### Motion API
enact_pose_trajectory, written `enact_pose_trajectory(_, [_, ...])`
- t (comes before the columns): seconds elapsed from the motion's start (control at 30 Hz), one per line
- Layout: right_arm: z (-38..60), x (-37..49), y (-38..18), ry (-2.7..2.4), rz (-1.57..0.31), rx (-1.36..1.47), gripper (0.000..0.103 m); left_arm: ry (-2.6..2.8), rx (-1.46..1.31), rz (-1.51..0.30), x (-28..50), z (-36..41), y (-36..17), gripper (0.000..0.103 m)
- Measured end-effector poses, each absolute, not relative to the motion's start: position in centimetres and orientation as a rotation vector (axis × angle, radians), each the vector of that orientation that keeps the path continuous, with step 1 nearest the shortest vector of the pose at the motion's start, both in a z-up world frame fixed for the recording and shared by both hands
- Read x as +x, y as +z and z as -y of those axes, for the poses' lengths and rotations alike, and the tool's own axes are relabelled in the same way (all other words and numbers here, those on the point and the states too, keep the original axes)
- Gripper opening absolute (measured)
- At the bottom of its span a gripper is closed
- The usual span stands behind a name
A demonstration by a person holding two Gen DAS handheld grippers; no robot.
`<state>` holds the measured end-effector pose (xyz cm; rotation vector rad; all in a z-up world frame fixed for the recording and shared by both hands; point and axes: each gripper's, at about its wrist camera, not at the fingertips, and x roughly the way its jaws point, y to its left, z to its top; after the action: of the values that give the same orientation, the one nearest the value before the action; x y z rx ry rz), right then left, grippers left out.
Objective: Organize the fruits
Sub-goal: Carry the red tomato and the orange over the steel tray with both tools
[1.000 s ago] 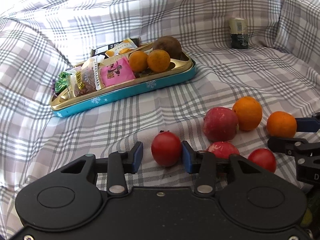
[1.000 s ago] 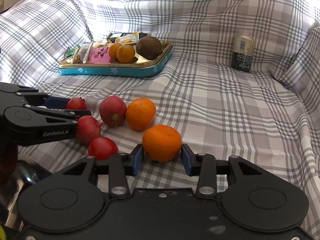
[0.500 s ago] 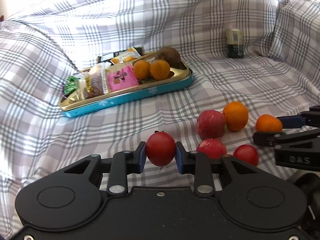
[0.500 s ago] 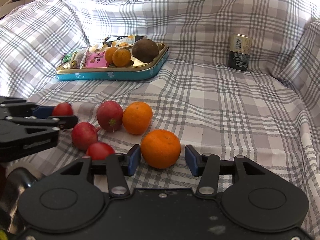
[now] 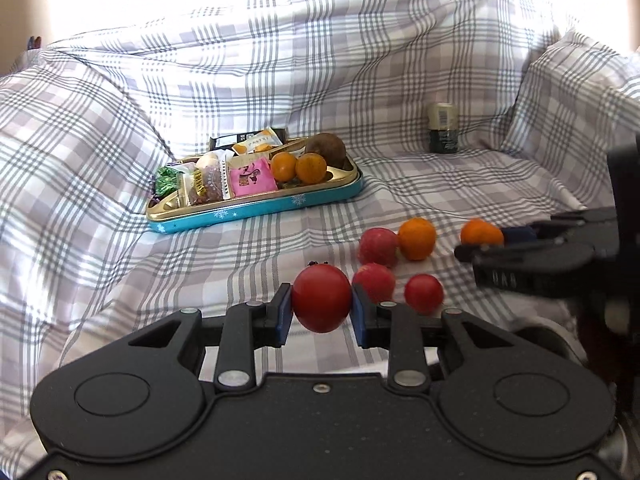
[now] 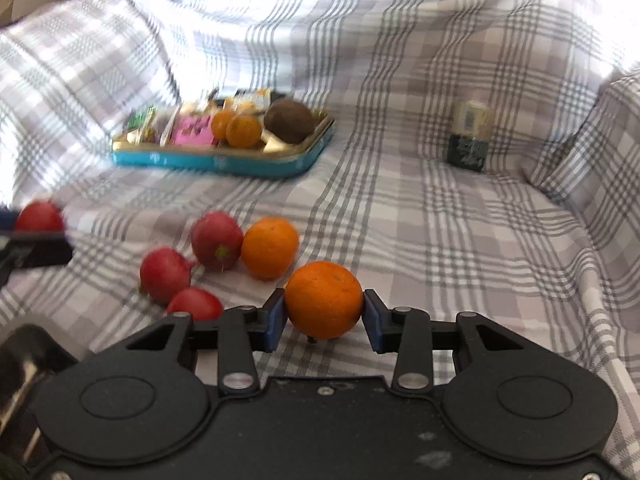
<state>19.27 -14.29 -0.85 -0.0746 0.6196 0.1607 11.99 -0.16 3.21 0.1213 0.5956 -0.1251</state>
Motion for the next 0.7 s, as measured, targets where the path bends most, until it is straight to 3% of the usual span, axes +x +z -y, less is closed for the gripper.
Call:
enact_pose_trajectory(0.33, [16.4, 13.4, 1.9, 0.09, -0.425, 0.061, 0.041, -0.142, 0.024, -0.575, 7.2, -1.8, 2.3, 0.039])
enact_pose_trajectory(0.7, [15.9, 5.1, 2.1, 0.045, -0.395, 0.083, 0.041, -0.116, -0.046, -0.526, 3.6, -3.2, 1.8, 0.039])
